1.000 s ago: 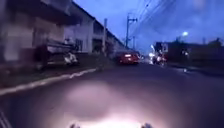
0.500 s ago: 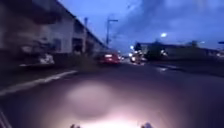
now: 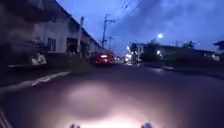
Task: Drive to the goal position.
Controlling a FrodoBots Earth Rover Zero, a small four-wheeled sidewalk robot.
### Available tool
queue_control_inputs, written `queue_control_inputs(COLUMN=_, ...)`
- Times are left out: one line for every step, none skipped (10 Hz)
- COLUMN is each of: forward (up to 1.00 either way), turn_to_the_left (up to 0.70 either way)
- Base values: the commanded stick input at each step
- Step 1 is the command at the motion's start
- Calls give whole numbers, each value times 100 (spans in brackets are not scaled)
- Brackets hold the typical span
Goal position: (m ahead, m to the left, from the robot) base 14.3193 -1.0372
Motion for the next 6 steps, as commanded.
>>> queue_control_inputs(forward=50, turn_to_the_left=0)
queue_control_inputs(forward=50, turn_to_the_left=0)
queue_control_inputs(forward=50, turn_to_the_left=0)
queue_control_inputs(forward=50, turn_to_the_left=0)
queue_control_inputs(forward=50, turn_to_the_left=0)
queue_control_inputs(forward=50, turn_to_the_left=0)
